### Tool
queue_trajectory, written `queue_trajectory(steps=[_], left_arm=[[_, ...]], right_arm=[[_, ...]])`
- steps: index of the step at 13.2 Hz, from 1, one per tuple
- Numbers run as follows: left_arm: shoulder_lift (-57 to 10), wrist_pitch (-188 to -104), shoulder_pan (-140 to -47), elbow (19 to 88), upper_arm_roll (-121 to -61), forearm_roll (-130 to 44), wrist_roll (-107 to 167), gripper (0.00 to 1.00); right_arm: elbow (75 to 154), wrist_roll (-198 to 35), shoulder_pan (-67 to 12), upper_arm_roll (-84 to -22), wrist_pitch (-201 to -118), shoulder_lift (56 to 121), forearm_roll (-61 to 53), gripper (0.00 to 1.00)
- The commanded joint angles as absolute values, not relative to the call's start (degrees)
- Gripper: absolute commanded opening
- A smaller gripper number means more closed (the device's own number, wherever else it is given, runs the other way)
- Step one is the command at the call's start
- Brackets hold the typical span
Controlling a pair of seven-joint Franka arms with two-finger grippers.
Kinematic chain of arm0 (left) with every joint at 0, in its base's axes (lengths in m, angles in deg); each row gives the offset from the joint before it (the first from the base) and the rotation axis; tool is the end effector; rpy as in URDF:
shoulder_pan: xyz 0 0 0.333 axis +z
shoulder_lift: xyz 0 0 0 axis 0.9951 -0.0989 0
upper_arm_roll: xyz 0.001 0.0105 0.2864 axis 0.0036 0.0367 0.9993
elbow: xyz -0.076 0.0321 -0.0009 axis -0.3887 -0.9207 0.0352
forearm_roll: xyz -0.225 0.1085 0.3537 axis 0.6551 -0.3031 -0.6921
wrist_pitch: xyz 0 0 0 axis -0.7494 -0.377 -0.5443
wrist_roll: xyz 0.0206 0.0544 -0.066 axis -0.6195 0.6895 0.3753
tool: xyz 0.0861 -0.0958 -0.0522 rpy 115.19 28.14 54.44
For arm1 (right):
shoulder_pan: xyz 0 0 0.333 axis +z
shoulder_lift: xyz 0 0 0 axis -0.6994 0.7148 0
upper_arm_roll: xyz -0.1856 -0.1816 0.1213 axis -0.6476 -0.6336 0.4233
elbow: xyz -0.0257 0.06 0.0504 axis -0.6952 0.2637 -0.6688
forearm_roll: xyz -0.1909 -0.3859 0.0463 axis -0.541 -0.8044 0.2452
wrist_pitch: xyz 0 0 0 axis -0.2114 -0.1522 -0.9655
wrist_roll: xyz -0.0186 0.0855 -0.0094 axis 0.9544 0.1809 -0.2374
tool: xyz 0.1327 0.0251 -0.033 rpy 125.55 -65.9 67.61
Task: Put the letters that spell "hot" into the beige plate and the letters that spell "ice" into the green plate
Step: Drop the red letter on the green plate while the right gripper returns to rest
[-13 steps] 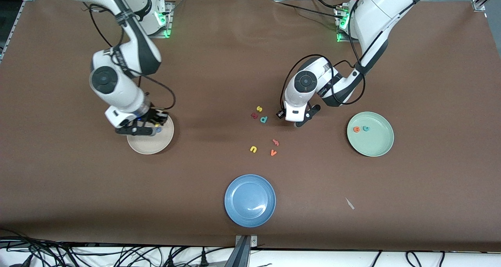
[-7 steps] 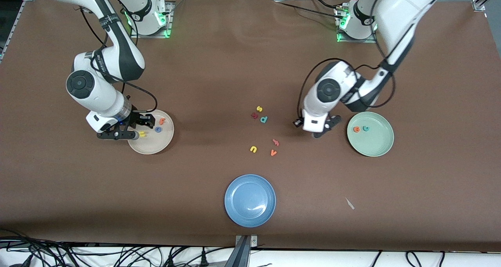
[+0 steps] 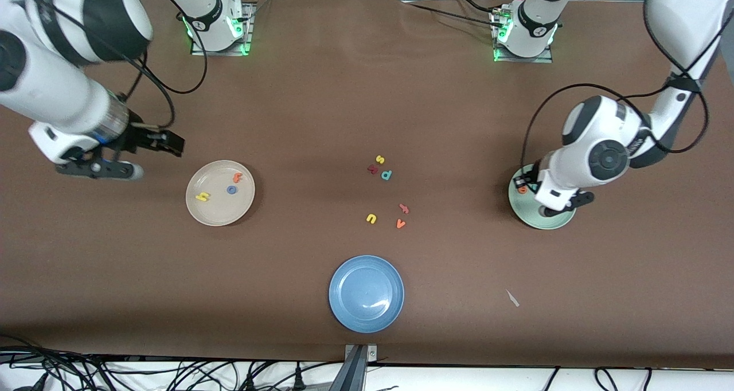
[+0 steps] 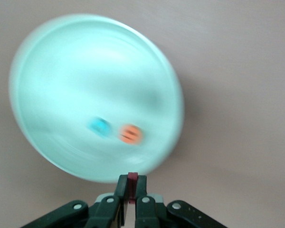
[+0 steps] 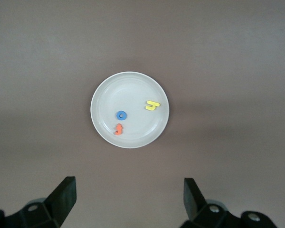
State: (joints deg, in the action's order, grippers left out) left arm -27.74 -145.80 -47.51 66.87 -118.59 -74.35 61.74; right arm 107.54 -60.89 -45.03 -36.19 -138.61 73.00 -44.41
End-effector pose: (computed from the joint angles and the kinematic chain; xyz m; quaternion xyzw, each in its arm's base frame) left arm 0.5877 -0.0760 0.1755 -0.9807 -0.1490 0.1237 0.0286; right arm 0.6200 0.1049 0.4666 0.9981 -0.0378 -0.0419 0.0242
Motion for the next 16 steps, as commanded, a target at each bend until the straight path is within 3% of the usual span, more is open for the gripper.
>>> queue_trajectory(steps=[1,5,6,7,8,9,12,16], left_arm=[[-30.2,-145.9,-42.8,67.7,-119.6,-81.2,54.9,0.00],[-35.0,-147.9,-40.2,67.5,-119.5,-88.6,53.9,0.00],[-35.3,-148.5,-39.6,67.5,-119.5,-88.7,53.9,0.26],[-35.5,-148.6,-39.6,67.2,-119.5,-88.7,53.9,0.58],[-35.4,-148.5,-39.6,67.0,-119.6,-88.7,53.7,0.74],[-35.2,-148.5,-39.5,66.7,-119.6,-88.7,52.7,0.80],[-33.7,-145.6,-39.4,63.1,-120.4,-85.2,49.1,0.84],[-33.5,-133.9,-39.6,53.4,-126.1,-81.3,46.7,0.99]], right_arm=[[106.8,-63.2,-44.7,-39.6,-134.7,71.4,-39.4,1.00],[106.5,-65.0,-44.5,-40.4,-132.9,70.3,-39.3,1.00],[105.7,-64.6,-44.5,-40.4,-132.9,70.8,-39.0,1.00],[105.5,-64.4,-44.5,-40.4,-132.9,71.1,-38.9,1.00],[105.6,-64.2,-44.5,-40.4,-132.9,71.3,-38.8,1.00],[105.6,-64.2,-44.5,-40.4,-132.9,71.7,-38.9,1.00],[105.7,-64.5,-44.6,-40.5,-133.0,72.3,-38.9,1.00],[105.7,-64.2,-44.6,-40.5,-133.1,73.0,-39.3,1.00]])
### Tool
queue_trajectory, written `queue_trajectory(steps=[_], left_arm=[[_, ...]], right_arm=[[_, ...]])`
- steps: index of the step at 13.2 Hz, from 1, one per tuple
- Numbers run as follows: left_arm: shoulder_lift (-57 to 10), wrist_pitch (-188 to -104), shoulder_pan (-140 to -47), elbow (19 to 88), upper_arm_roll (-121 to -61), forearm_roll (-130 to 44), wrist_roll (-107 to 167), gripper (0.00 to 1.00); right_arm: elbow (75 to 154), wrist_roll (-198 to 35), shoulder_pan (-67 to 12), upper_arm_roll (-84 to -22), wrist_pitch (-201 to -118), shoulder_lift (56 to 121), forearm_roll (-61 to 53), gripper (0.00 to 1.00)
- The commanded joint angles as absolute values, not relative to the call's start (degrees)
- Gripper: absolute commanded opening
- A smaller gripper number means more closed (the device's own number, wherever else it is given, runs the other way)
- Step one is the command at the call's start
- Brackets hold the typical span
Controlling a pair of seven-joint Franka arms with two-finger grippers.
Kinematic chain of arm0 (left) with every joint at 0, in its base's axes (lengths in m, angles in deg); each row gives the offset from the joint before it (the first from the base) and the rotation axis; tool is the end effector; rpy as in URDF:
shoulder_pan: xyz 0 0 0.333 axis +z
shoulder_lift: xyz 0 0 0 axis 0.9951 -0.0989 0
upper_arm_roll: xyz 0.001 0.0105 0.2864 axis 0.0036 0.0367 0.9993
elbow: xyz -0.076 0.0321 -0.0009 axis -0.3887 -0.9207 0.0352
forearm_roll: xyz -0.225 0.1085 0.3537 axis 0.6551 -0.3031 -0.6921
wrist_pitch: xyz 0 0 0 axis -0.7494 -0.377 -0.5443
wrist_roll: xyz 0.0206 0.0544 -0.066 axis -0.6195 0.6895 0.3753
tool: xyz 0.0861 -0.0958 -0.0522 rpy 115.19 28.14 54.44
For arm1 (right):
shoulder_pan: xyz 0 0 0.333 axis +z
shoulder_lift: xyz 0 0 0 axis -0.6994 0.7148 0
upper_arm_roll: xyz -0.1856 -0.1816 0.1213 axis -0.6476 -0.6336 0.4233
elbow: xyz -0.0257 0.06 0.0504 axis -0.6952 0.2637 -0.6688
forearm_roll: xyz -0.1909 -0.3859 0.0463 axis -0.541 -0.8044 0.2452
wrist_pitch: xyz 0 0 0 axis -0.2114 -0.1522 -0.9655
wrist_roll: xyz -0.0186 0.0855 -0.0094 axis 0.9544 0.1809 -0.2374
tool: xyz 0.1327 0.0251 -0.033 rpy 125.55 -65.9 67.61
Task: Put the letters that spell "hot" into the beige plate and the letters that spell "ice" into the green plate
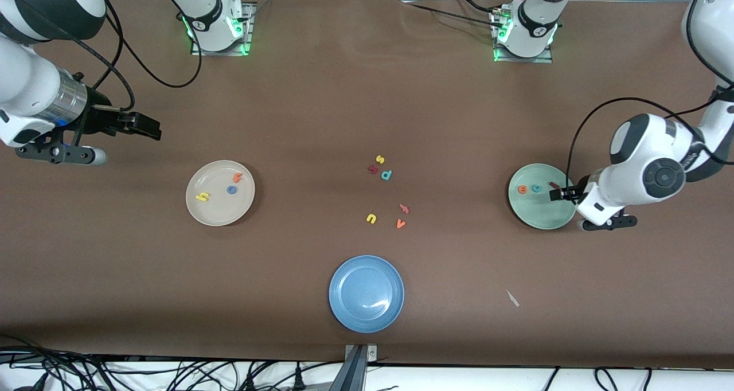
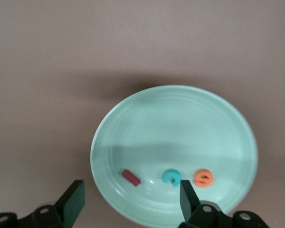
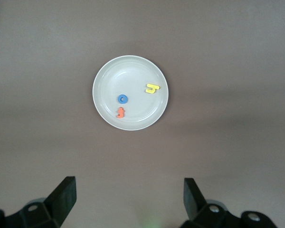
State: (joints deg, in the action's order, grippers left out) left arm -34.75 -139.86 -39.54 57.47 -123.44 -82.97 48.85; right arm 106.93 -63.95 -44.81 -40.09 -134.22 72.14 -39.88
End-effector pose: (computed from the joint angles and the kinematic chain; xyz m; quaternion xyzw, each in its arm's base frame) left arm 0.6326 -0.0068 0.1993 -0.9920 -0.0593 0.1087 0.0238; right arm 0.6123 0.0759 0.4750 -0.9961 0.0472 0.0748 0.0070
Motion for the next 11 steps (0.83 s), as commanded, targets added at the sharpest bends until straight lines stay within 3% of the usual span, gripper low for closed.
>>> queue_trajectory(steps=[1,11], left_arm=[[-33.5,-132.6,-39.6,52.1,-127.5,-81.3,46.8,0.99],[-33.1,-131.8,-39.5,50.0,-129.0,-80.9,47.0,1.00]], right_arm=[[105.8,-64.1,-44.5,-40.5,-133.4,73.3,-39.3,1.00],[105.8,-63.7,-43.1,-40.3,-134.7,74.1,-40.3,1.00]])
